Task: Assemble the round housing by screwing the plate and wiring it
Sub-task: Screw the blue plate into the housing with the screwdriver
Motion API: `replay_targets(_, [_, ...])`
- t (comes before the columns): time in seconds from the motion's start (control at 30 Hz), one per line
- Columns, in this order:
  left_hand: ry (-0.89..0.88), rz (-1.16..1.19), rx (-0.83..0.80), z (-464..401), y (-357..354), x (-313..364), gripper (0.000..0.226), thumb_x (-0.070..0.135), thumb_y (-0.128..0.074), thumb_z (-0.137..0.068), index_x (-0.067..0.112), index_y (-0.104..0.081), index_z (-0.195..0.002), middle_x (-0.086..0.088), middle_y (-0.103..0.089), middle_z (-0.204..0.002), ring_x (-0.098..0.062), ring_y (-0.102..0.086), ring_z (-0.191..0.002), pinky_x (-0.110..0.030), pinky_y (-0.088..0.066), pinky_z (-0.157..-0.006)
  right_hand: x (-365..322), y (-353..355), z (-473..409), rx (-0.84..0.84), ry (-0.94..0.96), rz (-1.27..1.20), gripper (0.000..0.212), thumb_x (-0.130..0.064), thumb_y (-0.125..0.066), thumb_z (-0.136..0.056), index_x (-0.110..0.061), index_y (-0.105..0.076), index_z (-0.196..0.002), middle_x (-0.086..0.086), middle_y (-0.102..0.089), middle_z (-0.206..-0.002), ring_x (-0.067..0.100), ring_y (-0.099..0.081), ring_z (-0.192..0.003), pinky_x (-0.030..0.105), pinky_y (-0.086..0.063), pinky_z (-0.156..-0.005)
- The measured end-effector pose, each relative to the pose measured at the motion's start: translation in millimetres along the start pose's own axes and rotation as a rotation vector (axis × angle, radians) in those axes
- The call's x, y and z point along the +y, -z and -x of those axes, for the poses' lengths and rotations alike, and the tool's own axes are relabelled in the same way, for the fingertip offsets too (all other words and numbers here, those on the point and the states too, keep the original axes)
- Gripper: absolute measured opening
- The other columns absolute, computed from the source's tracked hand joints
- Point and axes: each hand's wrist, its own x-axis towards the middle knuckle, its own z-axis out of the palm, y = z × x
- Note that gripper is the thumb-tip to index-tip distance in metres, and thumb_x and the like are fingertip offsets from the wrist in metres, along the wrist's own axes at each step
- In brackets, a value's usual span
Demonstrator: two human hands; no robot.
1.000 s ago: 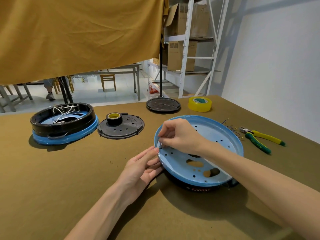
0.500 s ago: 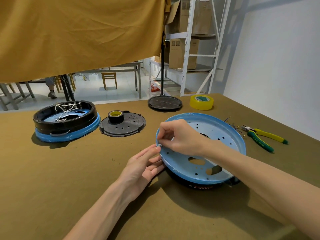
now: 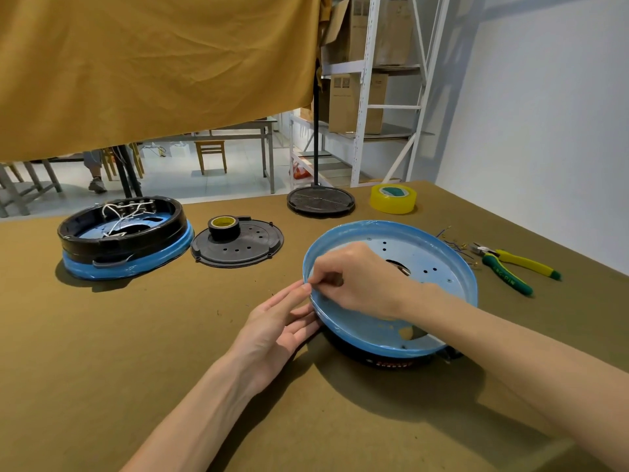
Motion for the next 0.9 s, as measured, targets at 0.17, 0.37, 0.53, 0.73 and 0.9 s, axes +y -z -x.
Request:
replay_targets(0.17, [0.002,0.006,-0.033,2.7,-1.9,-0.3,0.048,0.019,-0.085,-0.081,0.011,-0.071,-0.126,-0.023,-0.073,-0.118,-0.033,-0.071,-0.113,-0.046,-0.05,-0.105,0.4,-1.7,8.2,0.049,0.032,0.148,0.007,-0.006,-0.077,-0.085,-0.013,-0.077,-0.088,0.0,-0.076,-0.078,0.017,-0.067,-0.069,0.032,-0.053,-0.068])
replay_targets(0.37, [-0.012,-0.029,0.011,3.6,-5.2,-0.4,0.039,0.026,-0.084,-0.081,0.014,-0.075,-0.117,-0.019,-0.076,-0.111,-0.026,-0.075,-0.103,-0.036,-0.063,-0.08,11.0,-6.4,-2.6,0.159,-0.313,-0.189,0.008,-0.006,-0.079,-0.085,-0.013,-0.076,-0.088,-0.004,-0.075,-0.078,0.005,-0.072,-0.071,0.025,-0.061,-0.07])
replay_targets(0.53, [-0.015,-0.047,0.003,4.4,-5.5,1.4,0.052,0.019,-0.082,-0.084,0.01,-0.063,-0.132,-0.022,-0.074,-0.114,-0.031,-0.074,-0.107,-0.045,-0.056,-0.098,18.1,5.2,-24.8,-0.037,-0.431,-0.317,0.012,-0.003,-0.077,-0.087,-0.013,-0.071,-0.086,0.005,-0.078,-0.076,0.014,-0.076,-0.068,0.027,-0.061,-0.065])
replay_targets(0.73, [-0.008,-0.05,-0.011,3.8,-3.5,2.8,0.048,0.013,-0.079,-0.087,0.01,-0.06,-0.131,-0.021,-0.075,-0.114,-0.033,-0.074,-0.107,-0.046,-0.061,-0.092,8.3,7.1,-15.0,-0.034,-0.214,-0.189,0.007,-0.003,-0.077,-0.088,-0.008,-0.077,-0.092,0.001,-0.077,-0.085,0.009,-0.073,-0.076,0.027,-0.062,-0.074])
replay_targets(0.9, [-0.034,-0.034,-0.042,5.7,-6.0,3.9,0.045,0.013,-0.079,-0.084,0.011,-0.063,-0.126,-0.019,-0.075,-0.115,-0.032,-0.074,-0.108,-0.04,-0.063,-0.081,1.3,11.8,-6.9,0.031,-0.073,-0.051,0.014,-0.005,-0.074,-0.091,-0.008,-0.079,-0.104,0.002,-0.078,-0.096,0.007,-0.071,-0.084,0.017,-0.056,-0.079])
